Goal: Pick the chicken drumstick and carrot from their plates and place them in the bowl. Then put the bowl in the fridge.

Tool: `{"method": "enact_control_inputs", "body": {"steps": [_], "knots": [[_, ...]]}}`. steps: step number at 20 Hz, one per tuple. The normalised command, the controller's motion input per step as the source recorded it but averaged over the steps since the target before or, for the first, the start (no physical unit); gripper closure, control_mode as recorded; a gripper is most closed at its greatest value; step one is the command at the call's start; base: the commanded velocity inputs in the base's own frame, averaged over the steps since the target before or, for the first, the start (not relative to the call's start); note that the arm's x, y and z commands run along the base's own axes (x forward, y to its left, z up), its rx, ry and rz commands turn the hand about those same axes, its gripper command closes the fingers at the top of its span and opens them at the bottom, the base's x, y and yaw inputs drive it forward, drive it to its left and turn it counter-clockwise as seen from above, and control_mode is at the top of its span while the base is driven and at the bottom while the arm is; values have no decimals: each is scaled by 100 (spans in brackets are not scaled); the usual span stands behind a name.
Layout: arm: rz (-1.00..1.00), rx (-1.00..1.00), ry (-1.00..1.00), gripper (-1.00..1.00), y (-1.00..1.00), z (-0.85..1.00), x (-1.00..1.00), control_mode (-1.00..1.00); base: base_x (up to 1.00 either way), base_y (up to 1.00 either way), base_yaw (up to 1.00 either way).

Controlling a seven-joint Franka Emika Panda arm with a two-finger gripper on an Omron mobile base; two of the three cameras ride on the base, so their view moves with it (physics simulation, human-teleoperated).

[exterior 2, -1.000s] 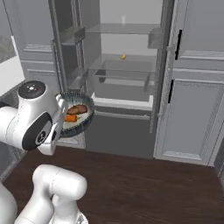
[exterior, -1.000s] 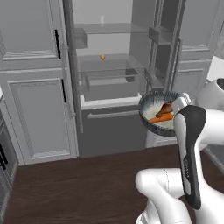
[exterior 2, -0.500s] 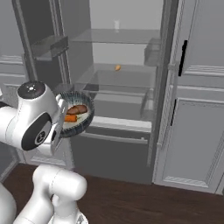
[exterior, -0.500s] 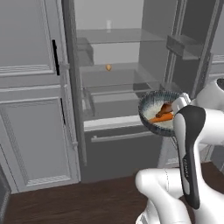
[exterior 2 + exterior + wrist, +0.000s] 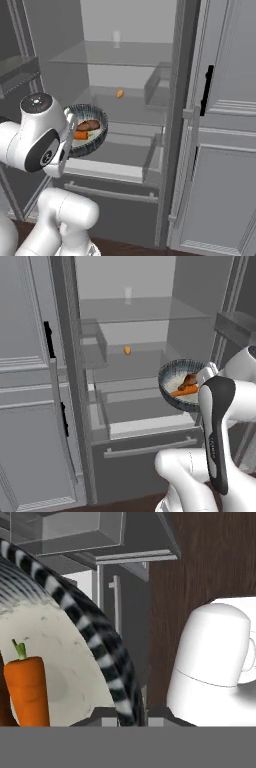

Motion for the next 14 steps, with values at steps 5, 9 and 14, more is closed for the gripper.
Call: {"method": "enact_control_inputs", "body": {"steps": [5,9,14], "knots": [[0,0,0,100,0,0,0,100,100,0,0],[0,0,0,100,-2,-4,22,-100,75,-2,0],[0,0,-1,100,0,-35,95,-100,0,0,0]]}}
